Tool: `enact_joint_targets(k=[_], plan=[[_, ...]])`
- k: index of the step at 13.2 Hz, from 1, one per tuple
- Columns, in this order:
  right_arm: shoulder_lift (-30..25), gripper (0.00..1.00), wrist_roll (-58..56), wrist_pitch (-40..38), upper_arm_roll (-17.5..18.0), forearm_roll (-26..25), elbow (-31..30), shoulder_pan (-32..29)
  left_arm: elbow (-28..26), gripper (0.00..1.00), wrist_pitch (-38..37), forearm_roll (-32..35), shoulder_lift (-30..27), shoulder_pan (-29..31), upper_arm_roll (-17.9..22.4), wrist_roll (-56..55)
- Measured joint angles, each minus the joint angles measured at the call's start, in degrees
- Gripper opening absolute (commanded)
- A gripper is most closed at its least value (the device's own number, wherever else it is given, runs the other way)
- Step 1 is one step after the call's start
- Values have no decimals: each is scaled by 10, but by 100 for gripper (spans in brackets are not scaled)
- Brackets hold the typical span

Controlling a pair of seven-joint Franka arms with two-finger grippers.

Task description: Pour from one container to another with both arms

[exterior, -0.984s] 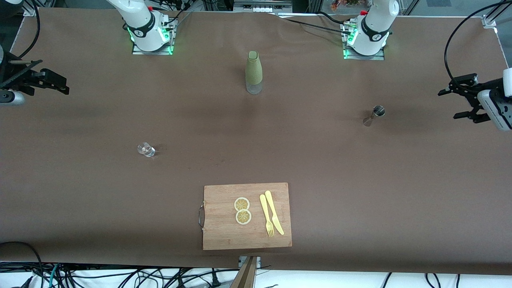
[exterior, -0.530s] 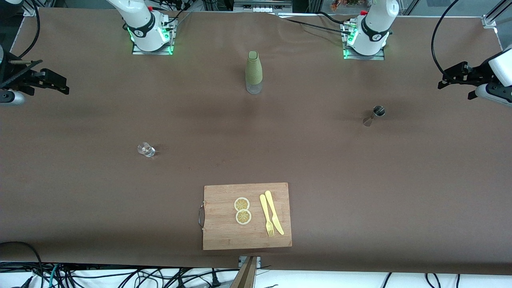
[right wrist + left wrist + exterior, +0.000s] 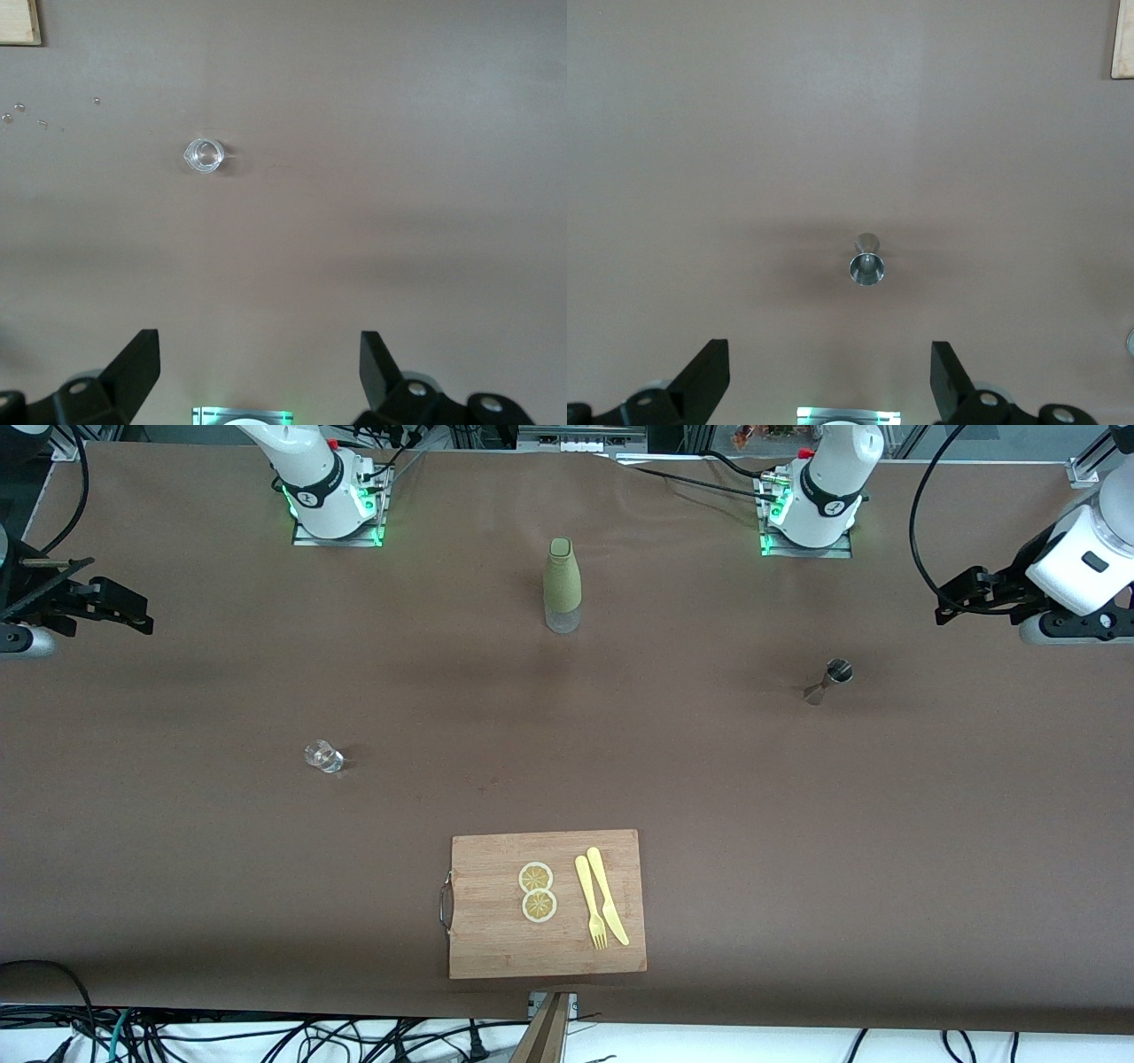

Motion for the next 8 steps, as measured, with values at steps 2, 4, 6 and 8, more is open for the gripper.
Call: enact_joint_targets(k=[2,4,6,8], plan=[[0,100,0,0,0,0,0,0,3,100,5,0,0,2,3,-1],[0,100,0,0,0,0,0,0,3,100,14,0,0,4,6,-1],[0,100,0,0,0,0,0,0,3,100,15,0,0,4,7,-1],[0,100,0,0,0,0,0,0,3,100,16,1,0,4,7,-1]])
